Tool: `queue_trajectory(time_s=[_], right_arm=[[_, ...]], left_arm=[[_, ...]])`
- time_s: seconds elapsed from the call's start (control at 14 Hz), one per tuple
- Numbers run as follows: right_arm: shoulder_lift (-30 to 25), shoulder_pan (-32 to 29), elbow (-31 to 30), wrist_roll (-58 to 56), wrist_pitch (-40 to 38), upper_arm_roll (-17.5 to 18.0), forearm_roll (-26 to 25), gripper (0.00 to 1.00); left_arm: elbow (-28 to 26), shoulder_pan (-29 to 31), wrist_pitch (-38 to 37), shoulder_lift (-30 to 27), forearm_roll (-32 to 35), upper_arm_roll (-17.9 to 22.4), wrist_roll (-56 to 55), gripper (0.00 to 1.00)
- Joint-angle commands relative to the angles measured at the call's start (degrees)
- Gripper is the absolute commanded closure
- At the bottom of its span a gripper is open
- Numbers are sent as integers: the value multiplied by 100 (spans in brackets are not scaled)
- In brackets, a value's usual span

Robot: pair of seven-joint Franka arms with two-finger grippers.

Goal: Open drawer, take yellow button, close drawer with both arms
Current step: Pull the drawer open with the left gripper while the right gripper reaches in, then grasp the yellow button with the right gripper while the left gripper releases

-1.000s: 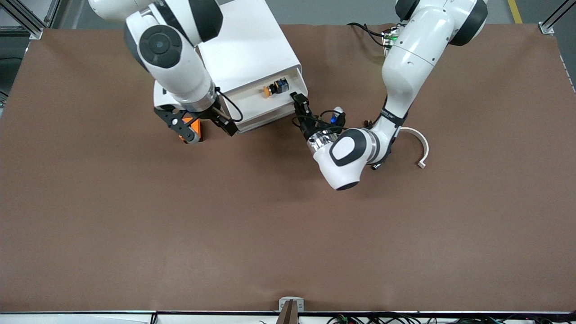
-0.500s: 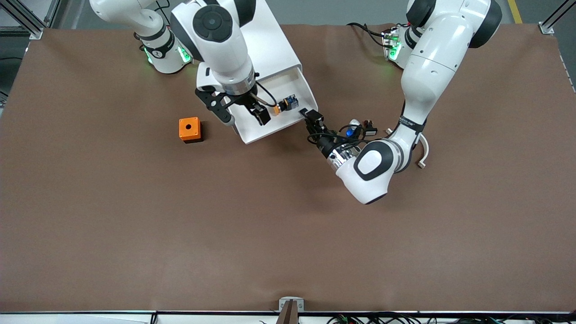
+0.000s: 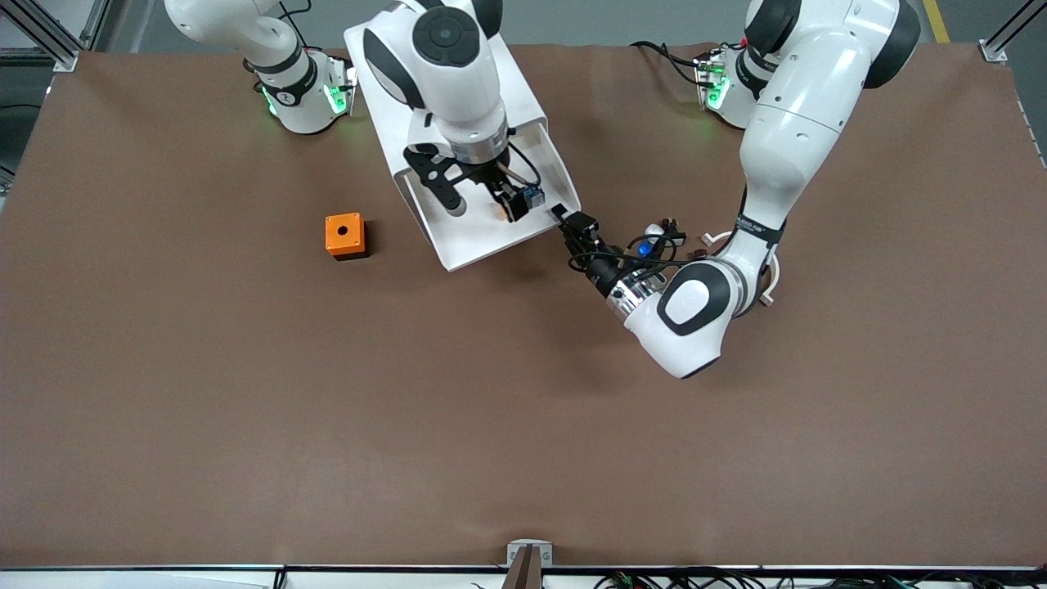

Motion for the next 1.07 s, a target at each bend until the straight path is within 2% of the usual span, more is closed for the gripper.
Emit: queue_trajectory(time_s=[0.0,0.21,0.29,0.57,0.64,0.71,0.79,0.86,0.93,1.0], right_arm=[[296,236,209,458,125,-72,-141,0],[595,421,403,801,125,-63,-238,2],[657,430,438,828,125,-63,-229,7],[684,430,447,829,125,-63,-124,33],[684,430,482,829,125,-55,-107,39],[684,439,491,820,125,-54,-106,54],[684,465,517,802,117,-54,-106,75],[684,483,552,802,108,-54,-106,91],[684,500,605,794,90,-54,-106,97],[684,492,684,785,55,-54,-106,99]], left_arm=[[213,140,108,89,-68,12,75,25],[425,228,240,107,-112,12,740,8],[521,281,293,107,-112,12,1065,2],[1013,448,530,98,-86,30,2497,1],[1092,439,574,63,-77,169,2971,1],[1137,378,592,54,-68,327,3419,1],[1198,299,635,28,-42,503,3920,1],[1251,229,679,1,-16,626,4290,1],[1277,141,776,-77,54,775,4650,1],[1278,19,924,-174,220,899,5046,1]])
